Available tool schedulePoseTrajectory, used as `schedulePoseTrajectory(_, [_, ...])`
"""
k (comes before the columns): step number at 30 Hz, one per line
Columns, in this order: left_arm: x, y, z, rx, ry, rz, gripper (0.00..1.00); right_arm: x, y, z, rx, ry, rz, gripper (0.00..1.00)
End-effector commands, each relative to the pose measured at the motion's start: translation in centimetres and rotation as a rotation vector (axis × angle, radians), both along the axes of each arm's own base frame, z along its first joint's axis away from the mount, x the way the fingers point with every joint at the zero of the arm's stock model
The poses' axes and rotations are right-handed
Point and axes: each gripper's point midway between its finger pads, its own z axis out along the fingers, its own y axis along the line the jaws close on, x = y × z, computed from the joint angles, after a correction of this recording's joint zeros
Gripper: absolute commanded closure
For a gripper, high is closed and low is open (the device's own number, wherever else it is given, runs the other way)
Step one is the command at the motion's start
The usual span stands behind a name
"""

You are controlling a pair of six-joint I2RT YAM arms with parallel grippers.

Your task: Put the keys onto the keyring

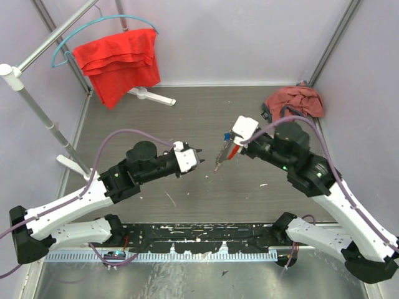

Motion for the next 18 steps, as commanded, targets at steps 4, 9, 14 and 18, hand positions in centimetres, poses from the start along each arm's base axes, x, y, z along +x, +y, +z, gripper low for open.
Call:
schedulePoseTrajectory(4, [5.9, 4.5, -6.4, 0.083, 0.37, 0.567, 0.58, 2.0, 0.7, -2.5, 0.072, 0.11, -0.107, 0.99])
schedulePoseTrajectory(9, [7.6, 7.1, -10.9, 0.175, 0.666, 0.706, 0.48, 2.6, 1.0, -4.6, 0.035, 0.15, -0.12, 0.99])
schedulePoseTrajectory(14, [10.3, 11.0, -15.5, 0.107, 1.043, 0.846, 0.54, 2.8, 0.8, -5.9, 0.033, 0.196, -0.149, 0.99])
schedulePoseTrajectory(18, [11.7, 13.8, -18.7, 0.146, 1.142, 0.952, 0.45, 2.2, 1.5, -6.9, 0.036, 0.238, -0.111, 0.99])
